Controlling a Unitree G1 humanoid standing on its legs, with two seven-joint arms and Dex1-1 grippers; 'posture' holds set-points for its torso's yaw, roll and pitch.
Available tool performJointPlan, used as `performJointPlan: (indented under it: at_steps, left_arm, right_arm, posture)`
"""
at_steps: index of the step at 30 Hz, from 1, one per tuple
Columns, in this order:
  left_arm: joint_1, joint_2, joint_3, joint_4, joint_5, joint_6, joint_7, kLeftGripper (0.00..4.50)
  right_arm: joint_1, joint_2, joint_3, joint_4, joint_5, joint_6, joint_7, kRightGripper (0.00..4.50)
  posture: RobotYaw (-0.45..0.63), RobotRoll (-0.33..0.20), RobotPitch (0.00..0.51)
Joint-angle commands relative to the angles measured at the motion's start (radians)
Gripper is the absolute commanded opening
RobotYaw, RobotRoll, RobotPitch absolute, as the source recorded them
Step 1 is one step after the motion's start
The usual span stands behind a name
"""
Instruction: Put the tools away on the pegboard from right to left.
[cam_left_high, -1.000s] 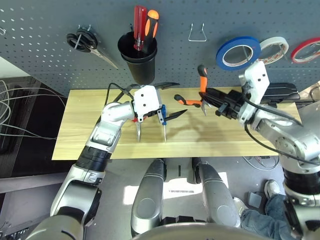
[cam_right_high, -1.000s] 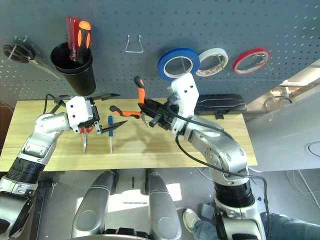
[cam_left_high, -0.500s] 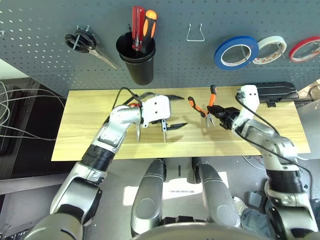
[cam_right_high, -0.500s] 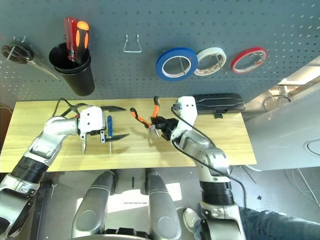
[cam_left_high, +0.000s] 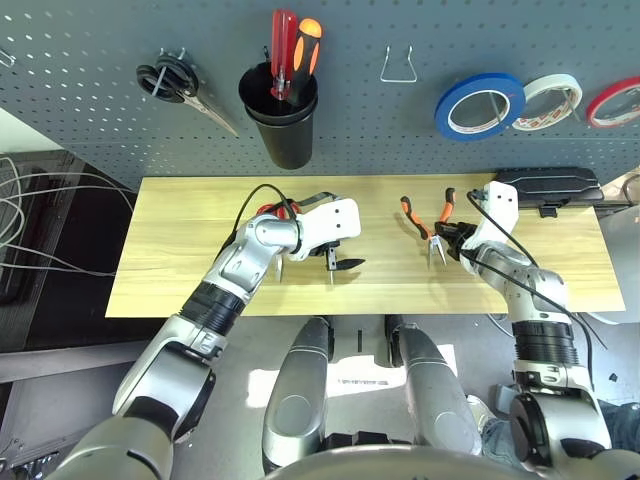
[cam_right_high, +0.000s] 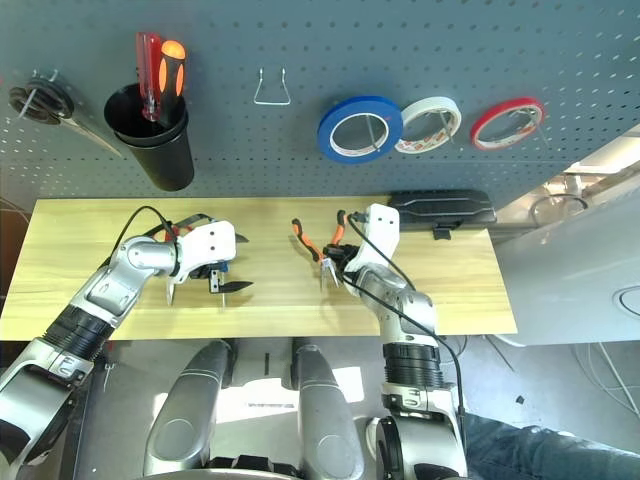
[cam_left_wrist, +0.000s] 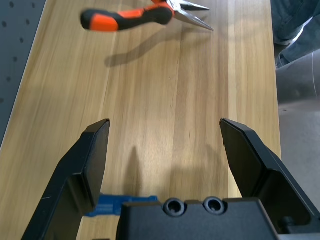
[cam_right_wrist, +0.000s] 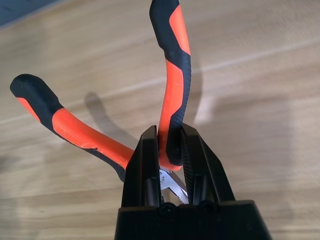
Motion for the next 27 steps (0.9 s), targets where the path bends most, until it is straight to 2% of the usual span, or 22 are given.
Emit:
performJointPlan:
  at_steps: [1, 9, 13, 17, 27]
  left_arm:
    - [0.031, -0.002, -0.023, 0.006, 0.006, 0.003, -0.014, 4.5]
    - [0.04, 0.0, -0.013, -0.014, -0.005, 0.007, -0.021, 4.5]
    - [0.053, 0.007, -0.007, -0.024, -0.01, 0.006, -0.024, 4.5]
    - [0.065, 0.012, -0.007, -0.03, -0.011, 0.007, -0.026, 4.5]
    - [0.078, 0.026, -0.002, -0.05, -0.018, 0.016, -0.04, 4.5]
  right_arm:
    - [0.001, 0.004, -0.026, 0.02, -0.008, 0.036, -0.026, 0.44]
    - [-0.032, -0.019, -0.049, 0.013, -0.023, 0.124, -0.072, 3.13]
    - [-0.058, -0.013, -0.062, -0.054, -0.002, 0.267, -0.094, 4.48]
    - [-0.088, 0.033, -0.084, -0.077, 0.004, 0.347, -0.117, 4.48]
    - [-0.127, 0.066, -0.042, 0.018, -0.065, 0.302, -0.134, 4.48]
  posture:
    - [0.14, 0.0, 0.399]
    - [0.15, 0.0, 0.402]
    - [0.14, 0.0, 0.404]
    - [0.14, 0.0, 0.405]
    - [0.15, 0.0, 0.411]
